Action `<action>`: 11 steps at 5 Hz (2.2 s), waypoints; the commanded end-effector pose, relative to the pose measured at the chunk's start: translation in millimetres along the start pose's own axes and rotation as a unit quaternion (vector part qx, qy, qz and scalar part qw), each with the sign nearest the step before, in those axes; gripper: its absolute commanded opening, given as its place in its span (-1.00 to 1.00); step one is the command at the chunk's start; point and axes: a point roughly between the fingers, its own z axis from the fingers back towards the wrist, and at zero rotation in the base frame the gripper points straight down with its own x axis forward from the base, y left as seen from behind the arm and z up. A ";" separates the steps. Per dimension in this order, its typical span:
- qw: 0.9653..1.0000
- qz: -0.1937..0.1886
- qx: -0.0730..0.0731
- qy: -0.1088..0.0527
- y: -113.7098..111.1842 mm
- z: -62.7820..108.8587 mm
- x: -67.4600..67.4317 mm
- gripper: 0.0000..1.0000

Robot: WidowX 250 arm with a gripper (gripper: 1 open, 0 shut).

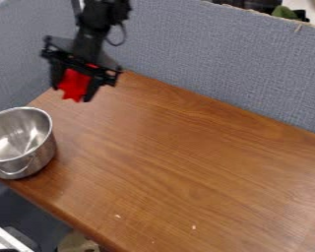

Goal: Put the red object in the metal pot

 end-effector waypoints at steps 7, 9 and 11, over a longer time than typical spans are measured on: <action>0.984 -0.160 -0.080 0.014 117.1 1.3 -0.7 -1.00; 0.984 -0.124 -0.114 0.058 119.2 -56.7 -26.8 -1.00; 0.983 -0.139 -0.109 0.056 66.5 -38.3 -51.3 -1.00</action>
